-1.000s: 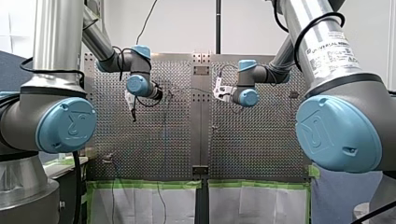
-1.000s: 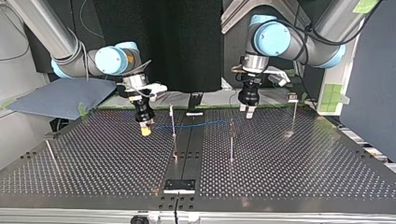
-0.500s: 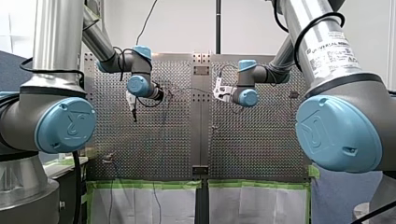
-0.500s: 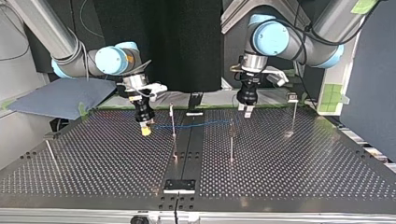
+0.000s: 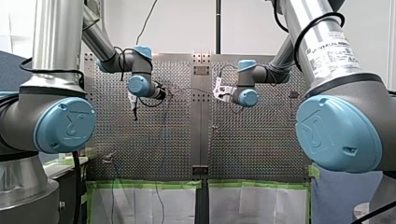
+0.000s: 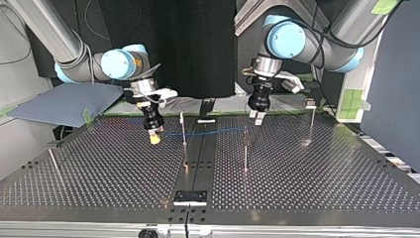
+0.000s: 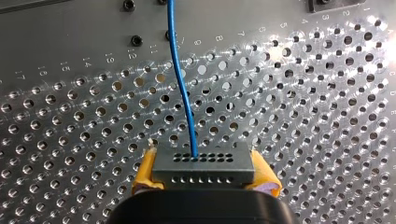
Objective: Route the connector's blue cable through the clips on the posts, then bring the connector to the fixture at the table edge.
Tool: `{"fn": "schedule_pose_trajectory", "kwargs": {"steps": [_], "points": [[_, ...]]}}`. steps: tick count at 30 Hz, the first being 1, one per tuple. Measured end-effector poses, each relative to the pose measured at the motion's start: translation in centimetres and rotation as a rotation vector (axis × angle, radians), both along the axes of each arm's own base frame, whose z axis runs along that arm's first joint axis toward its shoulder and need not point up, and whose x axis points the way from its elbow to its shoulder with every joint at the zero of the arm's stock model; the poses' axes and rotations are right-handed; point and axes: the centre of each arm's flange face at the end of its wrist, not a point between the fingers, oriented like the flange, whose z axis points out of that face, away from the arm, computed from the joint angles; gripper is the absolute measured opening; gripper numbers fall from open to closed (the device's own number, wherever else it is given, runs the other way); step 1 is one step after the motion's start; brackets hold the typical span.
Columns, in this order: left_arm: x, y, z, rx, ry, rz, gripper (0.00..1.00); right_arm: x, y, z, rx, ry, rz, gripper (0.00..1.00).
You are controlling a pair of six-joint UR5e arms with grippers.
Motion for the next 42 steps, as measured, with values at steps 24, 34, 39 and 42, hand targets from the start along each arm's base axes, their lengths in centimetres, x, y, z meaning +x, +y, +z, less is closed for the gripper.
{"fn": "schedule_pose_trajectory", "kwargs": {"steps": [24, 34, 39, 42], "points": [[-0.13, -0.15, -0.05, -0.004, 0.003, -0.004, 1.00, -0.03, 0.03, -0.07, 0.006, 0.002, 0.000, 0.00], [-0.26, -0.34, -0.07, -0.007, 0.004, -0.009, 1.00, -0.06, 0.08, -0.14, 0.011, 0.005, 0.000, 0.00], [-0.32, -0.44, -0.07, -0.029, 0.008, -0.012, 1.00, -0.07, 0.11, -0.18, 0.014, 0.006, 0.000, 0.00], [-0.40, -0.65, -0.07, -0.031, 0.009, -0.026, 1.00, -0.07, 0.11, -0.19, 0.015, 0.006, 0.000, 0.00]]}}
